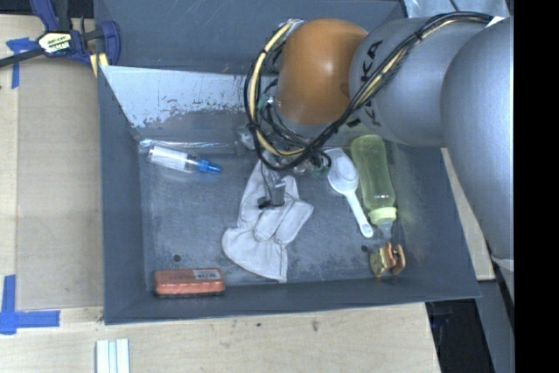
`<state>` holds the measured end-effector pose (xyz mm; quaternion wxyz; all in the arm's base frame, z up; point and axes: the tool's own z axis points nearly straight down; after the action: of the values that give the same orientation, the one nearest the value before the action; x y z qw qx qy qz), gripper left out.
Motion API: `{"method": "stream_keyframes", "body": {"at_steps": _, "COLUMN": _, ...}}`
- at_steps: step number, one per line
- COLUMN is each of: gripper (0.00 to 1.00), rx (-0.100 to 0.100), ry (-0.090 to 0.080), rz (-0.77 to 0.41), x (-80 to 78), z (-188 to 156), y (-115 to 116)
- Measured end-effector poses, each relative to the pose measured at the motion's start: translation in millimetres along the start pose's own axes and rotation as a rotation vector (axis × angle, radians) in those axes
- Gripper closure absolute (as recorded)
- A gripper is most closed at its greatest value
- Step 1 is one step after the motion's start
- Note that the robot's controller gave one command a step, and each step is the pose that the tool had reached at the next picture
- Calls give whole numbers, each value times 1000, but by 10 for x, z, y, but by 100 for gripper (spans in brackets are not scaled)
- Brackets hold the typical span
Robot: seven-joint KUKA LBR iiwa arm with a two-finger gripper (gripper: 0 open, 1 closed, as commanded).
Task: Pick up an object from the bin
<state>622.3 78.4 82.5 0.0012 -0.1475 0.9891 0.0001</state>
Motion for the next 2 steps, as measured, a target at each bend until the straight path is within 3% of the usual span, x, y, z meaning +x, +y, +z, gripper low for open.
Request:
{"method": "stream_keyframes", "body": {"at_steps": 1, "gripper": 100, "rx": -1, "ry": -7, "rz": -148, "x": -60, "z": 93, "y": -54}}
{"method": "stream_keyframes", "body": {"at_steps": 2, "gripper": 100, "rx": -1, "ry": -7, "rz": -148, "x": -60, "z": 92, "y": -55}}
